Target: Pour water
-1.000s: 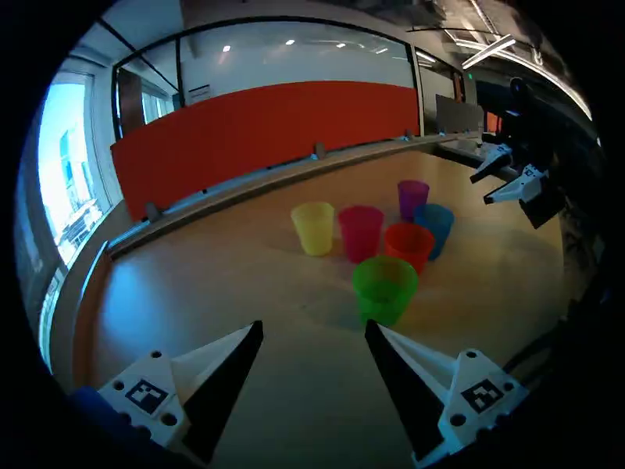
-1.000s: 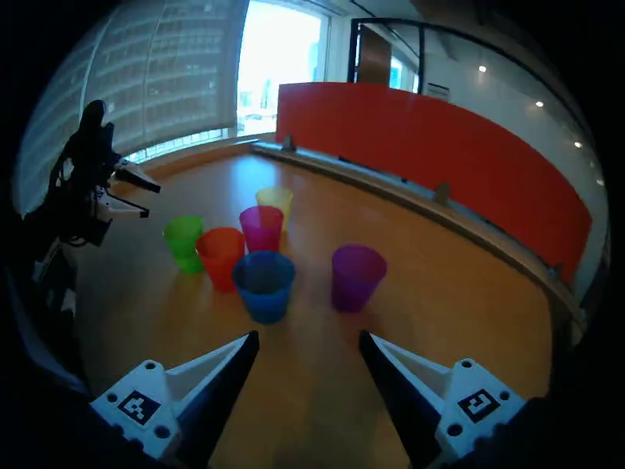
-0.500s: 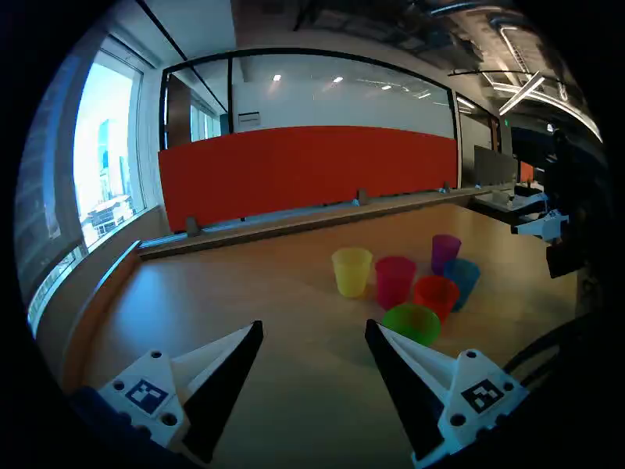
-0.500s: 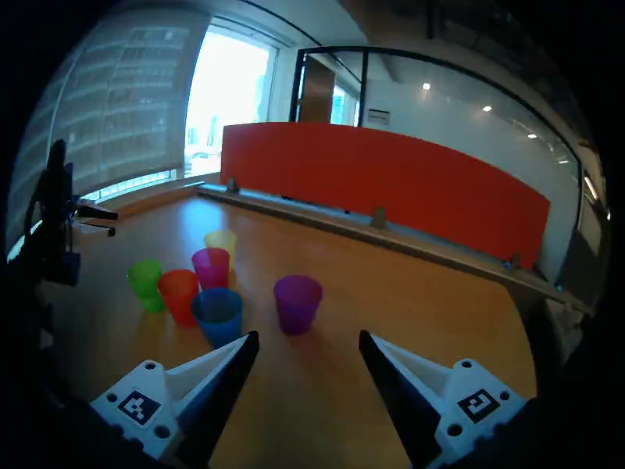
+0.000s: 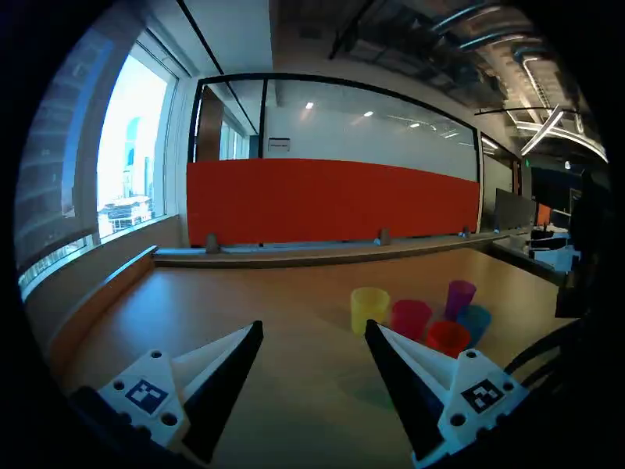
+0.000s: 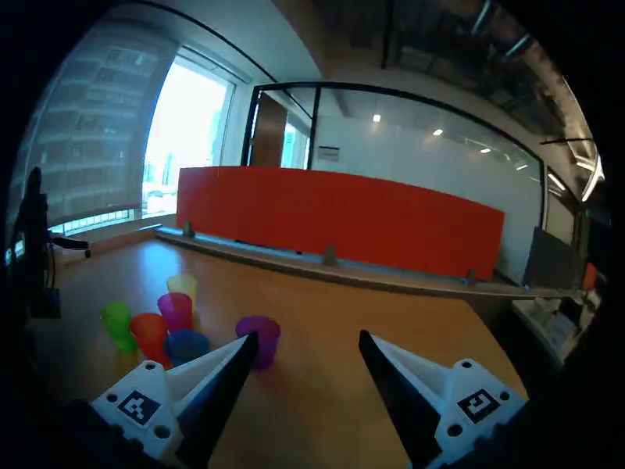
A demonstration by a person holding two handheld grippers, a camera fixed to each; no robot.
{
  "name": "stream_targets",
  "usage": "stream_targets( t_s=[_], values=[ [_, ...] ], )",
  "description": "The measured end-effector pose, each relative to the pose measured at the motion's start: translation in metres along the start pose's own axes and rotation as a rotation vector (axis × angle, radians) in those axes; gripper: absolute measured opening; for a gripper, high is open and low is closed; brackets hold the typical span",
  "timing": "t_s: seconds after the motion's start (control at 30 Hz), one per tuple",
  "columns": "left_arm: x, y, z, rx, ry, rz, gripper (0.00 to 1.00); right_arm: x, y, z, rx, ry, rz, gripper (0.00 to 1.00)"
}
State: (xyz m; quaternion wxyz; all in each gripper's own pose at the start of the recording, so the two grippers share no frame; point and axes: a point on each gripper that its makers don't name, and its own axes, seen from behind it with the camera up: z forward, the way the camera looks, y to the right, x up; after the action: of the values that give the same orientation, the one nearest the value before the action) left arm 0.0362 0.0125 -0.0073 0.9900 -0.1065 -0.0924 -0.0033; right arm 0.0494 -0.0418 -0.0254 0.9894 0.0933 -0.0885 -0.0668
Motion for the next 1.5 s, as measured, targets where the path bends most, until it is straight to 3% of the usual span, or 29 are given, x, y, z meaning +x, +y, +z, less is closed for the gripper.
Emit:
stream_targets(
  t_s=[0.2, 0.4, 0.77, 1.0, 1.27, 1.5],
  values=[
    [0.016, 0.002, 0.004, 0.018, 0.059, -0.022, 0.98, 0.009, 0.012, 0.003, -0.092, 0.058, 0.023, 0.99],
    [0.026, 0.002, 0.005, 0.043, 0.100, -0.012, 0.98, 0.024, 0.026, 0.001, -0.161, 0.126, 0.084, 0.99],
    [0.047, -0.003, 0.000, 0.065, 0.205, -0.043, 0.97, 0.029, 0.055, -0.002, -0.263, 0.172, 0.116, 0.99],
    [0.048, -0.018, -0.002, 0.136, 0.212, -0.015, 0.97, 0.034, 0.052, -0.003, -0.270, 0.203, 0.125, 0.99],
    [0.040, -0.023, 0.000, 0.182, 0.218, 0.002, 0.97, 0.037, 0.049, -0.007, -0.272, 0.212, 0.137, 0.99],
    [0.027, -0.025, 0.003, 0.191, 0.230, -0.016, 0.98, 0.030, 0.054, -0.010, -0.303, 0.182, 0.116, 0.99]
  ],
)
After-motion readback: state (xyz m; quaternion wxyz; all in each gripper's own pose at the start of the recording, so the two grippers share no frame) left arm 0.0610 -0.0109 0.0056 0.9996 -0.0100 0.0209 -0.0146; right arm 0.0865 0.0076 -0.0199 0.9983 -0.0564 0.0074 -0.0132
